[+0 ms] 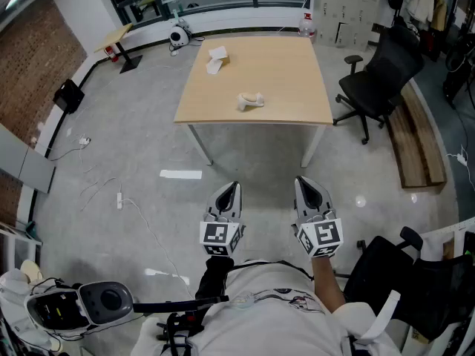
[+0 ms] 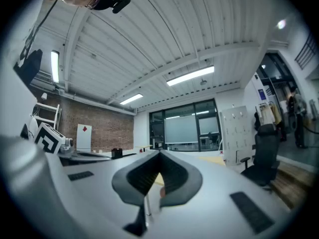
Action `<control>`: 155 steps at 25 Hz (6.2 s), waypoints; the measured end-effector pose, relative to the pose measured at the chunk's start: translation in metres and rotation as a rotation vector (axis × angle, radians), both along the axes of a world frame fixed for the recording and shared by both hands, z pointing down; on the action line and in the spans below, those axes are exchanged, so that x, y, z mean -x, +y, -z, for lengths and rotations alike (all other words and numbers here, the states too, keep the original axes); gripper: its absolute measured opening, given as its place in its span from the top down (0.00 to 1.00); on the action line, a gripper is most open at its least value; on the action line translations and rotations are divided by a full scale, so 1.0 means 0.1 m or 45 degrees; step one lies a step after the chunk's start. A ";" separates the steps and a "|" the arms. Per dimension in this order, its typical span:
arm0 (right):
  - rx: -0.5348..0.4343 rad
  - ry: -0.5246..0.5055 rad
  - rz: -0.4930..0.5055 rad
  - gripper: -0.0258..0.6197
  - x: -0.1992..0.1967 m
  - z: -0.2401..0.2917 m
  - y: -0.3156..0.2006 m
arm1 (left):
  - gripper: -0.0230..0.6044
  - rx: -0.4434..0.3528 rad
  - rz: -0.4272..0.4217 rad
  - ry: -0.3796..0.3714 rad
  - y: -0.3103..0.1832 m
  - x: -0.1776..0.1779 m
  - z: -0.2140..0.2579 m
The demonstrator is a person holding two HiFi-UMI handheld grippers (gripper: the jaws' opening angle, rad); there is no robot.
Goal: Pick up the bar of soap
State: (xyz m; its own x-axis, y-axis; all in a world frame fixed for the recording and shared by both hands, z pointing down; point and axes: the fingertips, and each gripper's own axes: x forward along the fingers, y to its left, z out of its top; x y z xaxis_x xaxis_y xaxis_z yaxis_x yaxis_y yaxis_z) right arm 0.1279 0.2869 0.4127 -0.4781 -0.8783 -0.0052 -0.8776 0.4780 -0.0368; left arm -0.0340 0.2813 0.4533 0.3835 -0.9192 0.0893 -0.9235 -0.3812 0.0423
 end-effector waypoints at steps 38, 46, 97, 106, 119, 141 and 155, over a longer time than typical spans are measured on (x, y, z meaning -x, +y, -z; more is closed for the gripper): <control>0.142 0.007 0.059 0.96 0.44 -0.41 -1.52 | 0.96 0.139 -0.065 0.013 -1.49 0.14 -0.38; 0.188 0.020 0.021 0.96 0.57 -0.53 -1.89 | 0.96 0.186 -0.108 0.002 -1.86 0.29 -0.49; 0.497 0.161 0.394 0.96 1.02 -1.67 -5.02 | 0.96 0.526 0.130 -0.052 -4.67 0.56 -1.33; 0.581 0.366 0.488 0.96 1.31 -2.21 -5.31 | 0.96 0.735 0.169 -0.027 -4.58 0.90 -1.90; 0.698 0.657 0.630 0.95 1.59 -2.83 -5.70 | 0.96 0.941 0.186 0.001 -4.59 1.24 -2.41; 0.639 1.474 1.164 0.61 1.61 -3.91 -6.24 | 0.96 1.088 0.194 0.033 -4.46 1.37 -2.75; 0.795 1.552 1.361 0.58 1.66 -4.10 -6.26 | 0.96 1.121 0.257 0.051 -4.15 1.59 -2.84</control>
State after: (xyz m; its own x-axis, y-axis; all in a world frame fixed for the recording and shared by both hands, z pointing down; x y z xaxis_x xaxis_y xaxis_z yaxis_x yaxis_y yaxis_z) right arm -0.0377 -0.3387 0.8229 -0.2724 0.0728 0.9594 0.1278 0.9910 -0.0389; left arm -0.1927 -0.1341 0.7370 0.2404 -0.5745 0.7824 -0.9608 -0.0263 0.2759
